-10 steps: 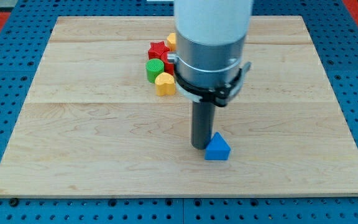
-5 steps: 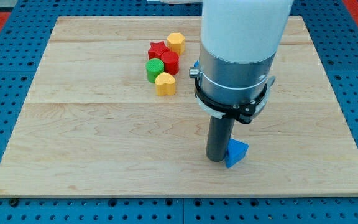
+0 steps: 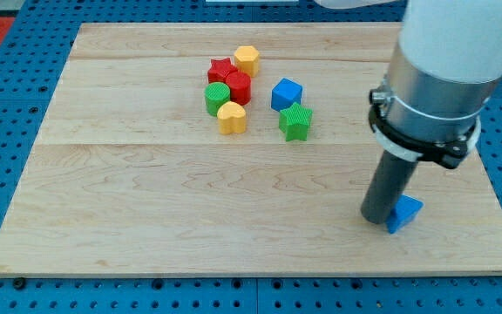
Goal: Separate the blue triangle from group of blocks
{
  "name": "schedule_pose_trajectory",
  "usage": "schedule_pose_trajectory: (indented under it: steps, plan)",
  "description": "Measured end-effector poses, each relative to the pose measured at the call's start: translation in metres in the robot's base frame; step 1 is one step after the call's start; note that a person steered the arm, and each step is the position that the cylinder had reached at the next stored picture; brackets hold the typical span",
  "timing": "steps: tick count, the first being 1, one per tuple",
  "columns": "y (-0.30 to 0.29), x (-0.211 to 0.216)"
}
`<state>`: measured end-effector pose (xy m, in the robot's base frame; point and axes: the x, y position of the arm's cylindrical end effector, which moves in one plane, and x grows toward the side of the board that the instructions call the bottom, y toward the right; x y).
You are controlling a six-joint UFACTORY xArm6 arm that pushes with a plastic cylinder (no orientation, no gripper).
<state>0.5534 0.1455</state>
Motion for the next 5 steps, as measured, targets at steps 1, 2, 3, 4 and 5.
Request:
schedule_pose_trajectory:
  steps: [1,2,3,4,5]
  plan:
    - [0.014,0.0]
    - [0.013,0.0]
    - [0.012,-0.008]
    - [0.009,-0.037]
    - [0.027,-0.049]
